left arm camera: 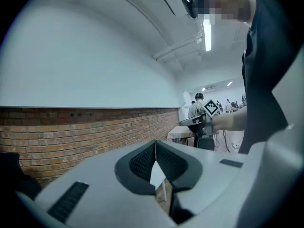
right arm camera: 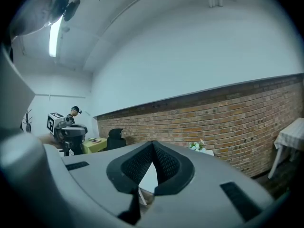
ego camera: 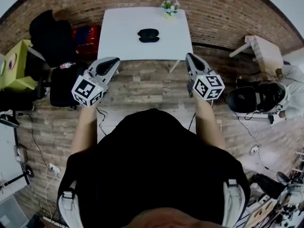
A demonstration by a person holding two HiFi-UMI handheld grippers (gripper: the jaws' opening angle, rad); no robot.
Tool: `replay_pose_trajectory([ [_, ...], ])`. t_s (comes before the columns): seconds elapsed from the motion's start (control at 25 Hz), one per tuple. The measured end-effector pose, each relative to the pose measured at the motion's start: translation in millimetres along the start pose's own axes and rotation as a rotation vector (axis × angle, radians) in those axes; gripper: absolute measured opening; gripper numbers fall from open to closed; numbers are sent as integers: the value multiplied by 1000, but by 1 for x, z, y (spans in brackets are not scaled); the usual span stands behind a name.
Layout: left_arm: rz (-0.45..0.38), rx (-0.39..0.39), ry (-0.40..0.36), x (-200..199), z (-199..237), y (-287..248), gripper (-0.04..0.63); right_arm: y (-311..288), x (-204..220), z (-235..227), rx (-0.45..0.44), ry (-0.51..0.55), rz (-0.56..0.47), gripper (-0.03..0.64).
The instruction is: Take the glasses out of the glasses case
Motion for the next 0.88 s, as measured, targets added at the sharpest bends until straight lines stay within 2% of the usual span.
replay_pose_trajectory([
  [0.88,-4,43,-24,16,38,14,12,-32,1,32,53,-10,14,15],
])
Point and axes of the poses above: the fingertips, and each gripper's own axes: y backward along the fingers, z to its left, x out of its underside, the point moved 4 cm from there along y, backward along the fingers, and after that the axes turned 15 degrees about z, right-handed, at the moved point
